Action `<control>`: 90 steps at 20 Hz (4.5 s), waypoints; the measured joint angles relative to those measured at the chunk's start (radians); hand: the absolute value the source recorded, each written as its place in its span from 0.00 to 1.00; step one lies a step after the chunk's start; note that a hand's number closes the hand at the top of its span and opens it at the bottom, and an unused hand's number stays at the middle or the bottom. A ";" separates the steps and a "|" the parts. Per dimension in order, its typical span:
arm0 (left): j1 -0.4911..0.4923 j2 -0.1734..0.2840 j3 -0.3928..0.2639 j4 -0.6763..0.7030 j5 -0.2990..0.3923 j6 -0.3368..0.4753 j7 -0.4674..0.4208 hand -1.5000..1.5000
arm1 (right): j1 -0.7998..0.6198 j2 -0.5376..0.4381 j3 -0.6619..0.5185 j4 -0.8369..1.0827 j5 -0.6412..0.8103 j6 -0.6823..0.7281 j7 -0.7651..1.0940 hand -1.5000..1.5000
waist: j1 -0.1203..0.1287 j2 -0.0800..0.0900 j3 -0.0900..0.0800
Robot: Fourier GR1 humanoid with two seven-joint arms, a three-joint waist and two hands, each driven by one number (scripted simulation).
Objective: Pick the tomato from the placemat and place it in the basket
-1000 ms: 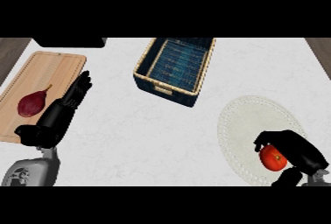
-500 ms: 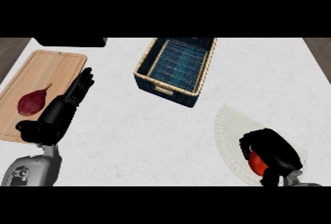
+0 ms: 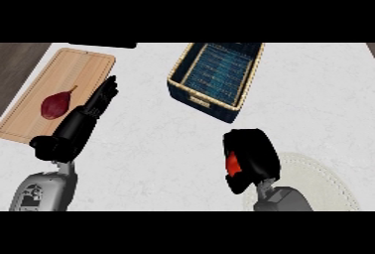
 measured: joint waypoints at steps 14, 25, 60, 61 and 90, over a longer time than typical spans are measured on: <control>-0.046 -0.012 -0.019 0.040 -0.005 -0.009 0.001 0.50 | -0.392 0.023 0.256 -0.110 -0.276 -0.524 0.580 1.00 | 0.035 -0.005 0.002; -0.041 -0.007 -0.007 0.063 -0.012 -0.002 -0.011 0.50 | -0.826 0.014 0.254 0.045 -0.265 -0.584 0.816 1.00 | 0.010 -0.014 -0.003; 0.009 0.014 0.046 0.026 -0.001 0.010 -0.029 0.50 | -1.278 0.018 -0.295 0.966 -0.174 -0.927 0.652 1.00 | -0.059 0.002 0.003; 0.003 0.011 0.045 0.034 -0.005 0.015 -0.027 0.50 | -1.270 0.019 -0.294 0.979 -0.170 -0.944 0.649 1.00 | -0.060 0.002 0.003; 0.034 0.009 0.054 0.003 -0.004 0.005 -0.016 0.50 | -1.230 -0.045 -0.513 0.992 -0.262 -1.249 0.369 0.00 | -0.076 -0.003 0.004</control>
